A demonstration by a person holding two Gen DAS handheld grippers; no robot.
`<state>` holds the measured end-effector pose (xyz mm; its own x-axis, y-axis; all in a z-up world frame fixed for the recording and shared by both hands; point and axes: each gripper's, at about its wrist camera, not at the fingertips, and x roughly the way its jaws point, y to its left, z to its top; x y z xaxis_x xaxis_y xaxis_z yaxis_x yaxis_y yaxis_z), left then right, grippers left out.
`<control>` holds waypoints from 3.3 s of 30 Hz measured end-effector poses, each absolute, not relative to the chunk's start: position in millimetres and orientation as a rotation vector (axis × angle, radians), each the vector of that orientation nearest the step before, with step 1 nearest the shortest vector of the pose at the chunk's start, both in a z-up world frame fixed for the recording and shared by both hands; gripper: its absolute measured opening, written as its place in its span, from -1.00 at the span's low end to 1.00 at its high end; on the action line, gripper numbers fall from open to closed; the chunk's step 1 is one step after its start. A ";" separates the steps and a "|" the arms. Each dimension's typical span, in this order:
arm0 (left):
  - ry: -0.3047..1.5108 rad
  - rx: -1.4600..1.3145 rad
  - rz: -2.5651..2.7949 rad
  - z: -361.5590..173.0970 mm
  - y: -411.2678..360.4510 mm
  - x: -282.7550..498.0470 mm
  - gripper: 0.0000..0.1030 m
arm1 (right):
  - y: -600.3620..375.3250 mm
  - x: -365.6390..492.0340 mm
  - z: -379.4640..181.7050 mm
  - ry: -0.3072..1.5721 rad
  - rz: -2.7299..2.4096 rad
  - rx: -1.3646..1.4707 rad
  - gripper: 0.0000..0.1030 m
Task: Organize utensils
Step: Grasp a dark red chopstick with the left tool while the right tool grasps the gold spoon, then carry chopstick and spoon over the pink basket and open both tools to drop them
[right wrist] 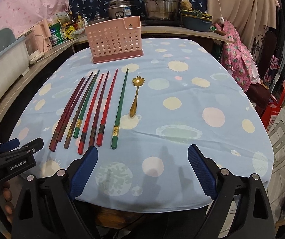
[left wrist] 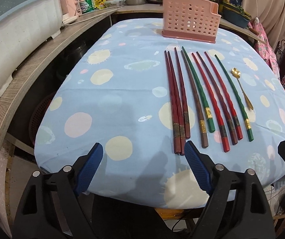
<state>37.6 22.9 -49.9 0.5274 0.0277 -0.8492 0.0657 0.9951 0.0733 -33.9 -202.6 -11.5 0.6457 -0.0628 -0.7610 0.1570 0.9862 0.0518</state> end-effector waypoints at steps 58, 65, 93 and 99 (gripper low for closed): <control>1.093 0.040 -0.092 -62.1 18.7 79.9 -0.82 | -219.1 64.5 -42.3 0.940 -0.040 0.207 -0.79; 1.058 0.029 -0.085 -36.0 25.1 84.3 -0.85 | -229.9 65.3 -12.4 0.888 -0.053 0.222 -0.81; 0.723 -0.071 -0.060 137.5 32.4 211.3 -0.86 | -277.8 157.8 98.7 0.659 -0.033 0.301 -0.97; 0.628 -0.098 -0.066 187.5 24.4 240.5 -0.86 | -285.9 202.8 134.1 0.587 -0.030 0.316 -0.97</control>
<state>240.5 24.4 187.5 0.8071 -0.0919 -0.5833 0.0321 0.9932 -0.1120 202.8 -285.9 134.1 0.8335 0.0611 -0.5491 0.1176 0.9515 0.2843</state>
